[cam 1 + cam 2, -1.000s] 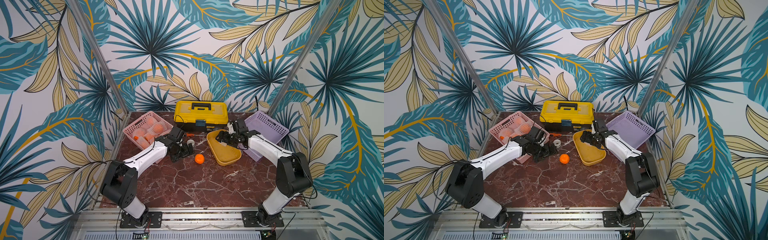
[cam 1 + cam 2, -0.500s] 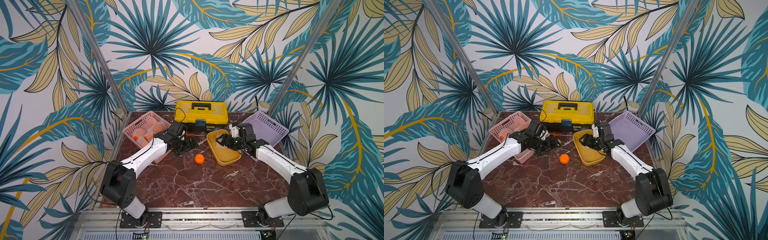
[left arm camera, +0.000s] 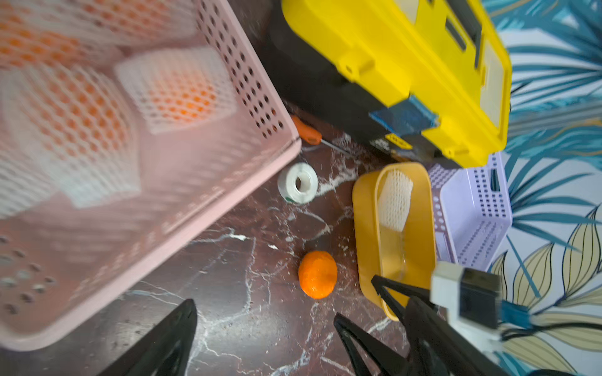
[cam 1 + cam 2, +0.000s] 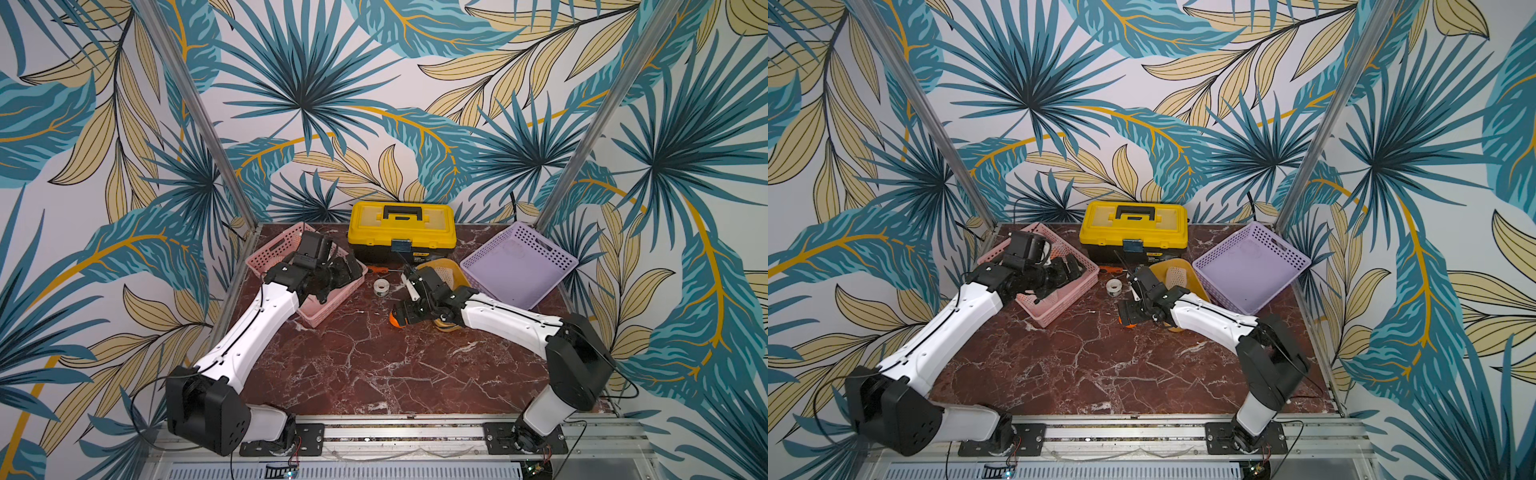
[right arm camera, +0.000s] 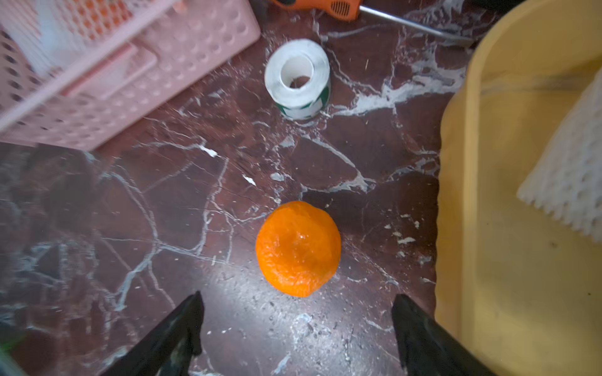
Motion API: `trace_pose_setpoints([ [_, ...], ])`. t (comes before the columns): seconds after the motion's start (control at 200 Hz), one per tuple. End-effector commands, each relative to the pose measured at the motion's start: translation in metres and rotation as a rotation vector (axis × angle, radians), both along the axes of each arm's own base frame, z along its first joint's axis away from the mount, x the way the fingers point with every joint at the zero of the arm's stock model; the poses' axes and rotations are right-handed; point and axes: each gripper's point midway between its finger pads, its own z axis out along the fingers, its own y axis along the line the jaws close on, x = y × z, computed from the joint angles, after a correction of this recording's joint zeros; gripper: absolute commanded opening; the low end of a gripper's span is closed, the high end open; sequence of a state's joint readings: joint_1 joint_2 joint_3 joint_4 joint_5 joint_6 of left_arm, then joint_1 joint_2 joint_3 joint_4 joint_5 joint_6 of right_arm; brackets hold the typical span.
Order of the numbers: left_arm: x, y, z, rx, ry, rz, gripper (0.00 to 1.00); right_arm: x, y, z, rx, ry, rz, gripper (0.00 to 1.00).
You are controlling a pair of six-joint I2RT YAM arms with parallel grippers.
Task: Remove foam nets from oranges
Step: Pick up the orange from the center of the board.
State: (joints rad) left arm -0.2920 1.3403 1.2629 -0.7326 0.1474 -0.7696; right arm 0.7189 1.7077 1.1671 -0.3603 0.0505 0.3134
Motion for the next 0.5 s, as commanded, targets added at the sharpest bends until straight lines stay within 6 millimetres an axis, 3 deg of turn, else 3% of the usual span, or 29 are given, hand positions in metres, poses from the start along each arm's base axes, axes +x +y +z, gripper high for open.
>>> trace_pose_setpoints([
  [0.0, -0.007, 0.033, -0.001, 0.084, 0.000, 0.054, 1.00, 0.012, -0.009, -0.011, -0.140, -0.041, -0.012, 0.94],
  [0.301, -0.005, 0.069, -0.007, 0.114, 0.035, 0.058, 1.00, 0.013, 0.013, -0.042, -0.206, 0.006, 0.042, 0.95],
  [0.496, -0.002, 0.075, -0.023, 0.151, 0.073, 0.062, 0.99, 0.011, 0.011, -0.059, -0.244, 0.039, 0.011, 0.86],
])
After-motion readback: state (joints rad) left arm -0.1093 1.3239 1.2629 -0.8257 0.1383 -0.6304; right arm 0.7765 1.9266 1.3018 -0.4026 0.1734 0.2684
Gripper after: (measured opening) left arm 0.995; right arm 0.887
